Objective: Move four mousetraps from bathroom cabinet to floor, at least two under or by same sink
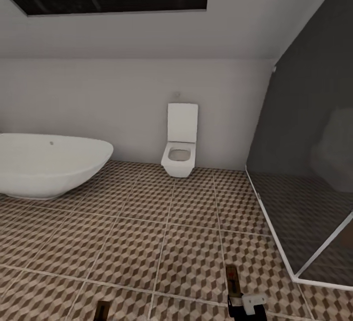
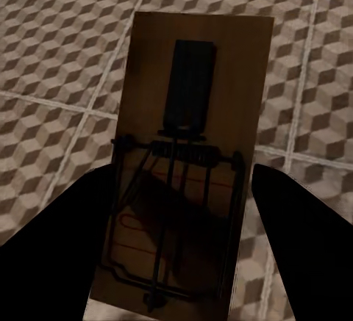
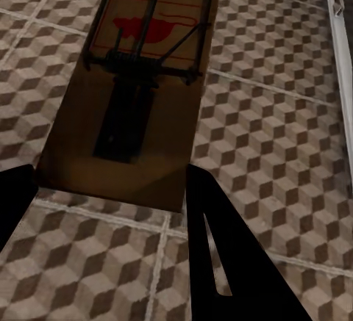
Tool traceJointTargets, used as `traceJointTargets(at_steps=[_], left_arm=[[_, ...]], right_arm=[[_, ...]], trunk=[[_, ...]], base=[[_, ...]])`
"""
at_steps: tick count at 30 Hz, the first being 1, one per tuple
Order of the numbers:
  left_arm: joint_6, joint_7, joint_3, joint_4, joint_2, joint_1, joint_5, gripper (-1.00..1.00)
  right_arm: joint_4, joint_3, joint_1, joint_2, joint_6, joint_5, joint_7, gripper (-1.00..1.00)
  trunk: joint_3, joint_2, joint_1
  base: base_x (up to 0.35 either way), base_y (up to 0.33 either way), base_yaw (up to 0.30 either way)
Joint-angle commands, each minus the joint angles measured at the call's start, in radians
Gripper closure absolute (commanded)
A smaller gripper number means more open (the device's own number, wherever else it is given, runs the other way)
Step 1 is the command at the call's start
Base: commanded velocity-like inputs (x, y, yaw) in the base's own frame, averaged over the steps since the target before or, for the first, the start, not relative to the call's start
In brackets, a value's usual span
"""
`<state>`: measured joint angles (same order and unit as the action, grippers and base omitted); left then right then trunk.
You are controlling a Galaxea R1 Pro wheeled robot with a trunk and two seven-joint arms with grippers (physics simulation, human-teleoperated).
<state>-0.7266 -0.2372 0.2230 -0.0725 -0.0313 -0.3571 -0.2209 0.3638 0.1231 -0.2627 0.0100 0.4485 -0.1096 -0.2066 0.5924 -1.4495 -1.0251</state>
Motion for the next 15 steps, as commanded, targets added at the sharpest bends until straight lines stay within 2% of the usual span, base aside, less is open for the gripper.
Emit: traceJointTargets(at_steps=[1, 15], left_arm=[[-0.005, -0.003, 0.009, -0.004, -0.001, -0.002, -0.006, 1.00], [-0.005, -0.002, 0.009, -0.004, -0.001, -0.002, -0.006, 1.00]], right_arm=[[0.000, 0.004, -0.001, 0.001, 0.000, -0.007, -0.007, 1.00], [0.000, 0.004, -0.001, 0.001, 0.001, -0.007, -0.007, 1.00]], trunk=[[0.001, 0.000, 0.000], [0.001, 0.000, 0.000]], base=[[0.000, 0.000, 0.290], [0.000, 0.000, 0.290]])
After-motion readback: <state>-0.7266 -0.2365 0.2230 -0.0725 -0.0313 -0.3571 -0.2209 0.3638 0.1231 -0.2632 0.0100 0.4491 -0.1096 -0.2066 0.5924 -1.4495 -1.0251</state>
